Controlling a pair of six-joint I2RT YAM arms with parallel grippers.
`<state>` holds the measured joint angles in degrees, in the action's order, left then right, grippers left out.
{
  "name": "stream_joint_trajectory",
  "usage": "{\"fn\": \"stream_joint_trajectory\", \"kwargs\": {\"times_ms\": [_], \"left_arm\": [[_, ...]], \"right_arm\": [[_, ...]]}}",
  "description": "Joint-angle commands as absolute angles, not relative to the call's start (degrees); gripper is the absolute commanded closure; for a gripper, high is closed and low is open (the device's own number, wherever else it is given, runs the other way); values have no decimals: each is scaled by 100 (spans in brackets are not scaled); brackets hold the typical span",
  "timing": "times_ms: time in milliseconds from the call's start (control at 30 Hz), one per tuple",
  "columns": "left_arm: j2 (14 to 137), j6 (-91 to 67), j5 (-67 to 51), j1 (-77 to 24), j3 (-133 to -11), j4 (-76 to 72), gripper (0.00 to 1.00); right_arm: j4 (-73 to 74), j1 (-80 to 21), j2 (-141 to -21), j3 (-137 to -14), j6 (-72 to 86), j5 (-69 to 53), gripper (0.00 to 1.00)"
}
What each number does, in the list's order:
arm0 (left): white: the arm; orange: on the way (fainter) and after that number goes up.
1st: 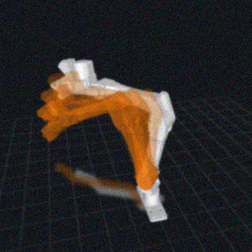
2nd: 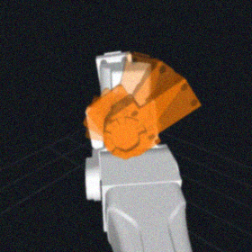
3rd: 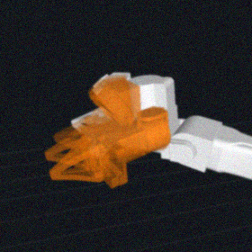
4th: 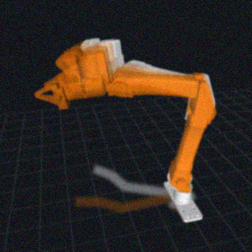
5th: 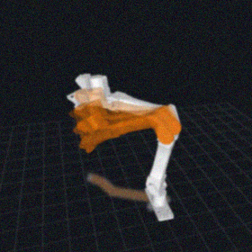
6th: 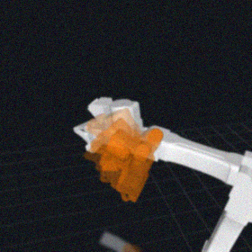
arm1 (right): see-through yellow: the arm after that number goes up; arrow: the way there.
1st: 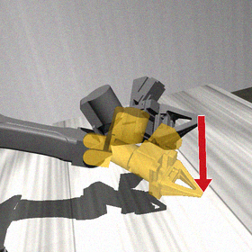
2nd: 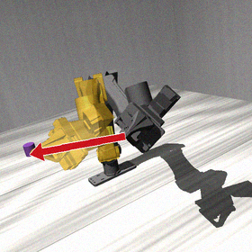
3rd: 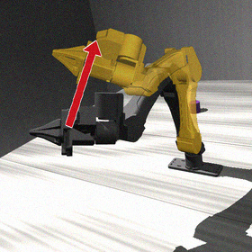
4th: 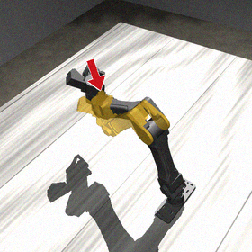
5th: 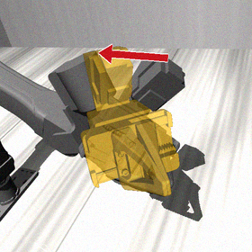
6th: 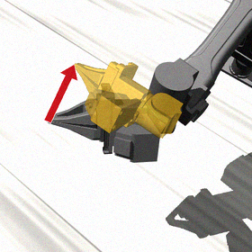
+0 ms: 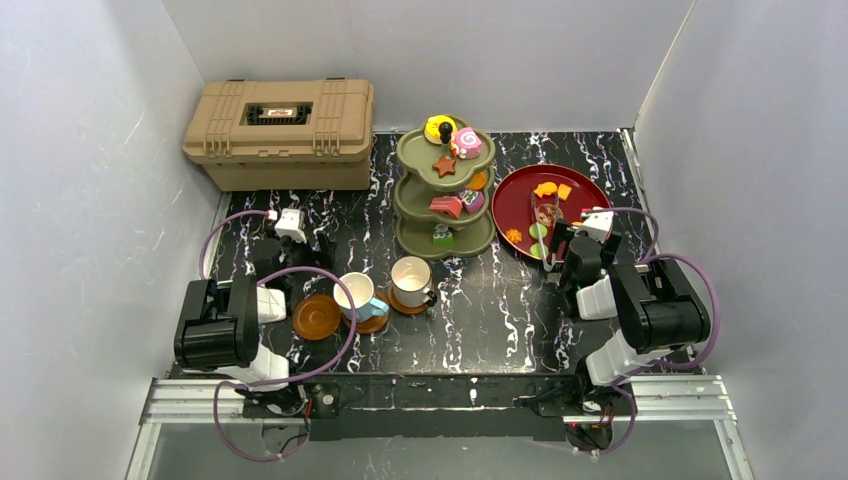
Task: Serve the afternoon tea
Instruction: Reset both arms
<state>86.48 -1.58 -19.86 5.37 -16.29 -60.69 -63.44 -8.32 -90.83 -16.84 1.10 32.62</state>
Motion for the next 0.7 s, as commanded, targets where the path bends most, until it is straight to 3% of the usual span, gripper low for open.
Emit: {"fn": "stream_joint_trajectory", "kwargs": {"times_ms": [0,667], "left_arm": [[8526,-26,-1828,525,-1626,-5998,2],[8547,-20,-1811,523,-1643,-5987,2]], "right_arm": [[-7146,-864,-9169,-1312,17,2798,2],[-6820,-861,-9218,-1505,17,2927,2]]}}
